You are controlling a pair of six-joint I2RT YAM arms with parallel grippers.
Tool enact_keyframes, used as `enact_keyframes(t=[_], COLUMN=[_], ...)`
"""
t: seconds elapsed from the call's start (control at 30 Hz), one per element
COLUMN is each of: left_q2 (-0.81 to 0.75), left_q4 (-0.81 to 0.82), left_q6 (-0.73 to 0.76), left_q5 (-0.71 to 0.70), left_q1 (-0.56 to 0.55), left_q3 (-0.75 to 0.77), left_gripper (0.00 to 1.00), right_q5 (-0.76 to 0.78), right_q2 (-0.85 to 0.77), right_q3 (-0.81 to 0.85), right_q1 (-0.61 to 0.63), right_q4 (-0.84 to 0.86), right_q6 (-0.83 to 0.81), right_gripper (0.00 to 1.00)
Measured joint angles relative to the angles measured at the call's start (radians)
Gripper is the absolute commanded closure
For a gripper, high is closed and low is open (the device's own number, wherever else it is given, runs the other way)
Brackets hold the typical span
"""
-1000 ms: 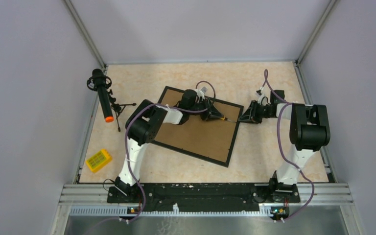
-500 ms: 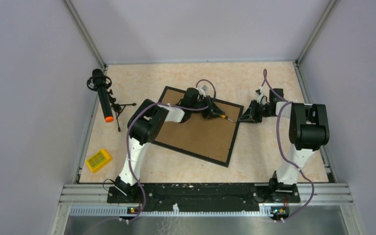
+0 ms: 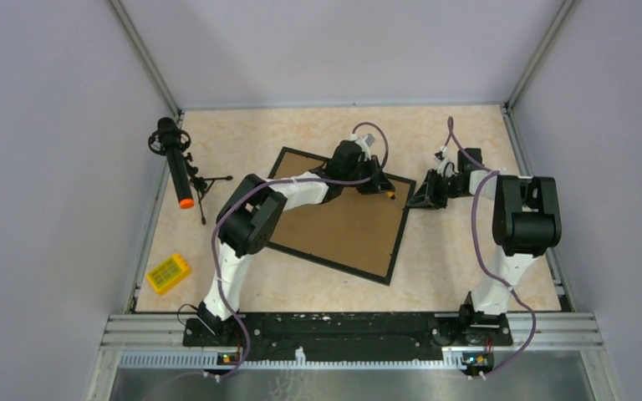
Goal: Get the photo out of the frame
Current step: Release the photo frame item from the photo frame.
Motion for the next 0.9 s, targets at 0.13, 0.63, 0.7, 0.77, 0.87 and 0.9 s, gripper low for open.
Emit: enact_keyframes(t=[0.13, 0.63, 0.7, 0.77, 0.87, 0.9], left_q2=[-0.022, -0.153, -0.195, -0.233, -0.251, -0.251], left_q4=[-0.064, -0.159, -0.153, -0.14, -0.128, -0.128], left_q6=[0.081, 0.109, 0.109, 0.108, 0.108, 0.108], left_q5=[-0.067, 0.02, 0.021, 0.021, 0.021, 0.021], left_q1=[-0.033, 0.032, 0.048, 0.067, 0.077, 0.077], left_q3=[0.027, -0.032, -0.051, -0.076, -0.098, -0.103], left_gripper=[1.0, 1.0, 1.0, 1.0, 1.0, 1.0], right_q5=[0.003, 0.235, 0.294, 0.354, 0.415, 0.429], right_q2=[0.008, -0.099, -0.108, -0.108, -0.108, -0.108], right_q3=[0.015, 0.056, 0.058, 0.058, 0.062, 0.066], right_q1=[0.001, 0.111, 0.14, 0.174, 0.201, 0.207], right_q4=[-0.023, -0.087, -0.102, -0.118, -0.143, -0.149], right_q6=[0.0, -0.014, -0.013, -0.012, -0.008, -0.007], right_gripper=[0.96, 0.42, 0.42, 0.44, 0.5, 0.52])
